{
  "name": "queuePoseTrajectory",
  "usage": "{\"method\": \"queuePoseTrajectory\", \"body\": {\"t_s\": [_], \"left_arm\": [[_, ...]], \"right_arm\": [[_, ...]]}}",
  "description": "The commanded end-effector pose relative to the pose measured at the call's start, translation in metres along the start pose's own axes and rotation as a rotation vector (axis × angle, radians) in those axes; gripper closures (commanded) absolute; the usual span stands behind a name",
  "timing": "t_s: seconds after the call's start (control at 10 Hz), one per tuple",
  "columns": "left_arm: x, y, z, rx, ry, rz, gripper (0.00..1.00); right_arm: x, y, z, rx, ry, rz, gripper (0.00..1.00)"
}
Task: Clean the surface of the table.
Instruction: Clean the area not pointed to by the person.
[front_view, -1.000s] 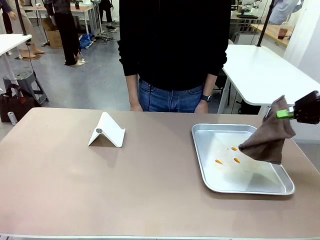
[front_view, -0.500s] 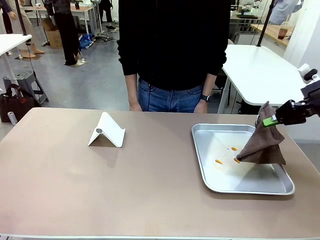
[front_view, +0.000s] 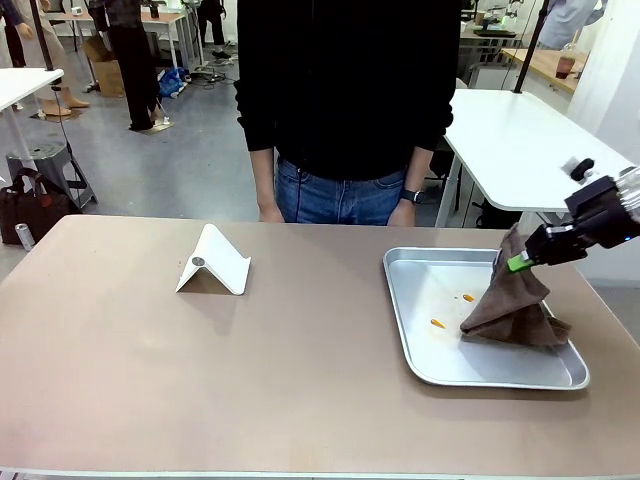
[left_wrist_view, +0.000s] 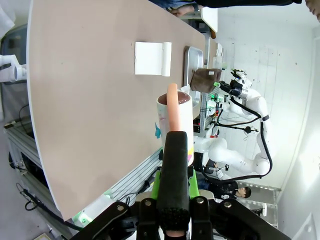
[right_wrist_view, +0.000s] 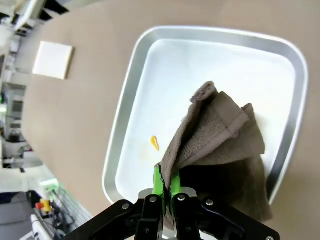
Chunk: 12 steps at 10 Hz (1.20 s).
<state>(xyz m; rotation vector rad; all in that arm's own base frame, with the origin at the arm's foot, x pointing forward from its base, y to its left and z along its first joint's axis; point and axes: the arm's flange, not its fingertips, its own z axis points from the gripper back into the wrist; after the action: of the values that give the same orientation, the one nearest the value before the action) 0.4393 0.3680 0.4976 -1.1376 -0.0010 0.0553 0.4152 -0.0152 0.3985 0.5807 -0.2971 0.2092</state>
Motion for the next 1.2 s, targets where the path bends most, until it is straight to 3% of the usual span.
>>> {"method": "queuePoseTrajectory", "body": {"t_s": [0.0, 1.1], "left_arm": [[-0.003, -0.005, 0.004, -0.001, 0.007, 0.008, 0.78], [-0.003, -0.005, 0.004, -0.001, 0.007, 0.008, 0.78]], "right_arm": [[0.01, -0.005, -0.013, -0.018, 0.045, 0.001, 1.0], [0.027, -0.052, -0.112, -0.09, 0.12, -0.181, 1.0]]}}
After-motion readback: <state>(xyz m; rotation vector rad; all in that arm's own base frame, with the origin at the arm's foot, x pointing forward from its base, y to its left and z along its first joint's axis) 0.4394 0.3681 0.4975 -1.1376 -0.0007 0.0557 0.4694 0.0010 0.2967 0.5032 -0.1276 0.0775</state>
